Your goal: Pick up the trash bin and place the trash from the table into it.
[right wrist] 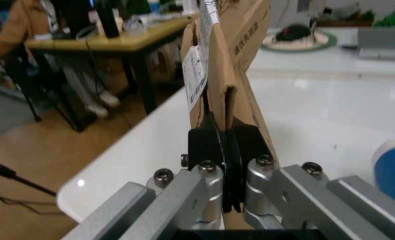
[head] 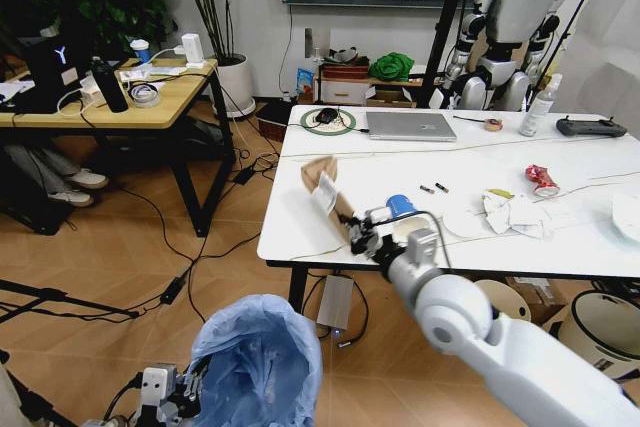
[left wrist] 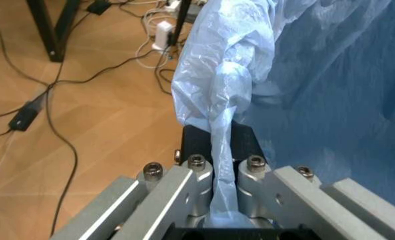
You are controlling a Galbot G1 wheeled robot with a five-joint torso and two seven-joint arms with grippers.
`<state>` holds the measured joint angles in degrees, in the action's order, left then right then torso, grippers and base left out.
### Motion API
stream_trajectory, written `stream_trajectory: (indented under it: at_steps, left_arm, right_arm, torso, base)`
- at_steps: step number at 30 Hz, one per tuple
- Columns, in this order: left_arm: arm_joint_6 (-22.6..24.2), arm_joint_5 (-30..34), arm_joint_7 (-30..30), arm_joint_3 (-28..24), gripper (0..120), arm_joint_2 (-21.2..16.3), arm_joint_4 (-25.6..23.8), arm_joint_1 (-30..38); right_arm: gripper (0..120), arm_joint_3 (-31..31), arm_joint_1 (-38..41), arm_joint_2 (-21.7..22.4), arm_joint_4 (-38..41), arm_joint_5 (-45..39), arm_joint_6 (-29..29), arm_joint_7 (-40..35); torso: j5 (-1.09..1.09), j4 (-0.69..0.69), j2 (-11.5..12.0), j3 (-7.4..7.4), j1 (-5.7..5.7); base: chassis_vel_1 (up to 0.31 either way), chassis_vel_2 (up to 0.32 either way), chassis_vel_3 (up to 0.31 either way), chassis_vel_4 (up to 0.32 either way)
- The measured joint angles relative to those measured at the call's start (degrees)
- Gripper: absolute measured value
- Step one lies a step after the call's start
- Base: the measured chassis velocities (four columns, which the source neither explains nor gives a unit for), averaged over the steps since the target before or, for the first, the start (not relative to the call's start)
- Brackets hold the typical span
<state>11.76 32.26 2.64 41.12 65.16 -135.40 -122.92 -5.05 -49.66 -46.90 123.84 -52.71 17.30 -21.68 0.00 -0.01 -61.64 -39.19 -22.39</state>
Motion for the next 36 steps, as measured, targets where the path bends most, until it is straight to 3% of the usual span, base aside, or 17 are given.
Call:
stream_trajectory:
  at_steps: [5, 8, 13, 23, 36]
  left_arm:
    - [0.42, 1.08, -0.57, 0.01, 0, -1.65, -1.86, -0.49]
    - [0.81, 1.57, -1.12, 0.31, 0, -2.90, -3.00, -1.05]
    - [1.75, 4.30, -2.16, 0.61, 0, -5.66, -4.31, -0.64]
    - [4.06, 13.02, -5.45, 0.69, 0, -14.38, -5.51, 2.50]
    - [5.29, 19.56, -7.18, 1.55, 0, -23.67, -6.15, 5.02]
  right_arm:
    - [0, 4.41, -0.94, 3.04, 1.24, 0.56, -4.23, 7.78]
    - [0, 5.50, 0.63, 5.77, 0.11, 5.98, -8.47, 15.33]
    - [0, 8.01, 0.85, 9.69, 1.09, 7.33, -10.49, 20.80]
    - [0, 23.73, -11.22, 19.63, 3.75, 13.82, -15.79, 34.13]
    - [0, 28.84, -17.09, 20.76, 4.88, 16.34, -20.19, 37.79]
  torso:
    - [0.01, 0.00, 0.00, 0.00, 0.00]
    - [0.02, 0.01, 0.00, 0.00, 0.00]
    - [0.01, 0.04, 0.00, 0.00, 0.00]
    - [0.01, 0.00, 0.00, 0.00, 0.00]
    - [0.01, 0.02, 0.00, 0.00, 0.00]
  base:
    - [0.000, 0.000, 0.000, 0.000]
    - [0.000, 0.000, 0.000, 0.000]
    - [0.000, 0.000, 0.000, 0.000]
    - [0.000, 0.000, 0.000, 0.000]
    - [0.000, 0.000, 0.000, 0.000]
